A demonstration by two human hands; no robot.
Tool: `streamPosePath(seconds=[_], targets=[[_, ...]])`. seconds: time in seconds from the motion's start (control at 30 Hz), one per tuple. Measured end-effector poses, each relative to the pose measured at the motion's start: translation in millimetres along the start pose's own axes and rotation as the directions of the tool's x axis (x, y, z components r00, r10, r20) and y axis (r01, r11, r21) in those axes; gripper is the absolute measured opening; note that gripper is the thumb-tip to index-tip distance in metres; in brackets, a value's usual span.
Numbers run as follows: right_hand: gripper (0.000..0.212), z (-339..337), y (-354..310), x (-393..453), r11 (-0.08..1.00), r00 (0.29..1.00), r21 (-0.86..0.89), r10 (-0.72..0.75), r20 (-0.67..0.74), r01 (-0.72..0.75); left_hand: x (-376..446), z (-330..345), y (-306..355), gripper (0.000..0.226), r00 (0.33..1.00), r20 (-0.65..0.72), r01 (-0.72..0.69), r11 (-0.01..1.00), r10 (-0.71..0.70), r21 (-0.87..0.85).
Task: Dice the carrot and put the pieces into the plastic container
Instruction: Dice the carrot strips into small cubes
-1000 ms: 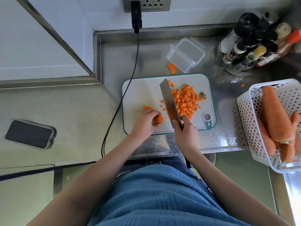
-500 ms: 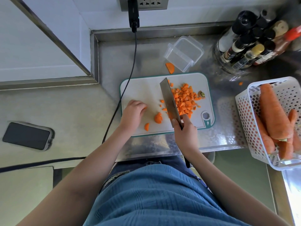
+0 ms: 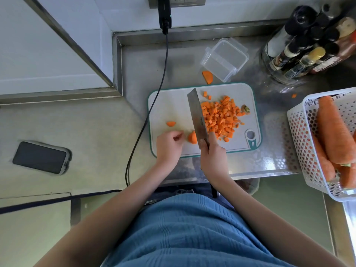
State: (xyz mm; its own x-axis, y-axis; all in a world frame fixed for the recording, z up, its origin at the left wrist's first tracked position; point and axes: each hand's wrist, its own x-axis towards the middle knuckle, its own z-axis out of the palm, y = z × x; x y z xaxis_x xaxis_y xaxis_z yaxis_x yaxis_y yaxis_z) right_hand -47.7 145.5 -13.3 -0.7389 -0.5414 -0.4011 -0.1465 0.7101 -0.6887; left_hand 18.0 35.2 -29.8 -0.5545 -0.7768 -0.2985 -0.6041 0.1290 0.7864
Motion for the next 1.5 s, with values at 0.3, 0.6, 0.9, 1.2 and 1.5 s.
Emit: streamPosePath(seconds=[0.3, 0.6, 0.9, 1.2, 1.5], targets=[[0.012, 11, -2, 1, 0.999, 1.000, -0.032, 0.021, 0.006, -0.021, 9, 13, 9, 0.025, 0.963, 0.105, 0.253, 0.966, -0.247, -0.053], [0.012, 12, -6, 1, 0.998, 1.000, -0.052, 0.017, 0.016, -0.016, 8, 11, 8, 0.036, 0.953, 0.160, 0.276, 0.953, -0.255, -0.123], [0.014, 13, -6, 0, 0.999, 1.000, -0.038, 0.012, -0.010, -0.012, 2, 11, 8, 0.028, 0.963, 0.143, 0.243, 0.965, -0.227, -0.104], [0.012, 15, -8, 0, 0.998, 1.000, -0.067, 0.017, 0.013, -0.016, 2, 7, 6, 0.031, 0.977, 0.057, 0.210, 0.973, -0.205, -0.094], [0.009, 20, -6, -1, 0.990, 1.000, -0.140, 0.014, -0.002, -0.014, 15, 2, 14, 0.032, 0.985, -0.010, 0.170, 0.970, -0.174, -0.173]])
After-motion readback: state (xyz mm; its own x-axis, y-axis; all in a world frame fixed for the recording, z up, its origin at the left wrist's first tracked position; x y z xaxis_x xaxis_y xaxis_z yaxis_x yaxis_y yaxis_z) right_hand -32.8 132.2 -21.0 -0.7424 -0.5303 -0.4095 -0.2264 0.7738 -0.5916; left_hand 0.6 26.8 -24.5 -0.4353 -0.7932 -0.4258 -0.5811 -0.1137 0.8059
